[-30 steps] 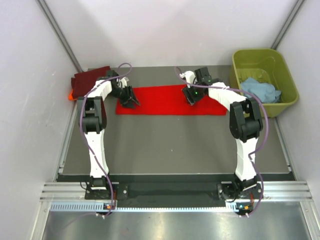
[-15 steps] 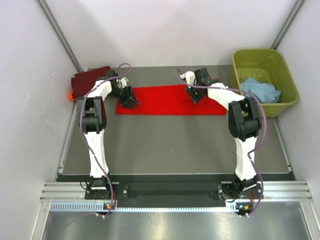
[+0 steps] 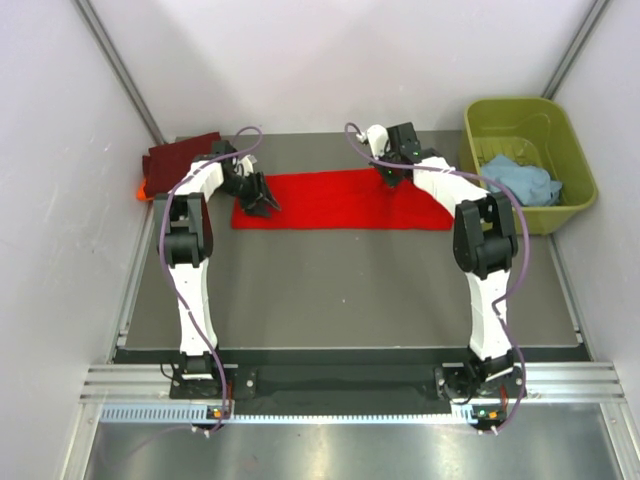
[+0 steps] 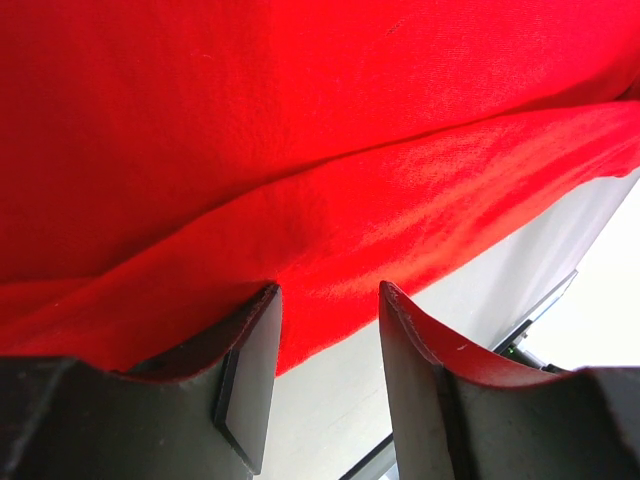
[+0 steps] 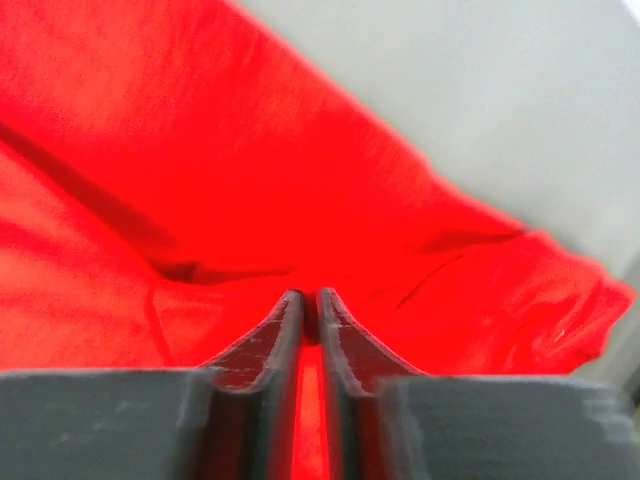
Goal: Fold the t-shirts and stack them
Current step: Fold the tshirt
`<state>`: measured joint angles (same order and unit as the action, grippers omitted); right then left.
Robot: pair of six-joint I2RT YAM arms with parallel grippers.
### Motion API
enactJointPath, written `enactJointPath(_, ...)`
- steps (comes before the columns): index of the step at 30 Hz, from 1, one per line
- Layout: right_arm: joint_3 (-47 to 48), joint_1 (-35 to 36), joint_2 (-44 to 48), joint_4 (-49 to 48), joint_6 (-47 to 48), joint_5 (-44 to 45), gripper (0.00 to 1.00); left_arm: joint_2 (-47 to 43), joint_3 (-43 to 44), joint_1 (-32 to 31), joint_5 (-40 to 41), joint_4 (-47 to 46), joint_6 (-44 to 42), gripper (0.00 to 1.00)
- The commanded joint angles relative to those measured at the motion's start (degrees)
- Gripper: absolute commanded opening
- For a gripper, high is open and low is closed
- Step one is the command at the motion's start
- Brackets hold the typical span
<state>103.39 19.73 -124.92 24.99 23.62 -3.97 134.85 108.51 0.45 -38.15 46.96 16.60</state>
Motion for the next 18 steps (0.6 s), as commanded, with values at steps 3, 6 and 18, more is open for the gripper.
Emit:
enactJointPath(3,7.26,2.15,-4.45,-4.51,2.31,2.81,0.45,-0.81,-1.90,-0.27,2.55,-1.17,-1.39,0.50)
enactJointPath(6,7.79,3.56,-3.75,-5.83,2.92,5.36,0.52,-1.43,-2.16,-0.27,2.82,-0.99,-1.57,0.49)
enactJointPath(18,-2.84,2.60,9.69,-6.01,0.65,9.15,0.52,-2.13,-2.60,-0.19,1.76,-1.34,-0.78,0.50)
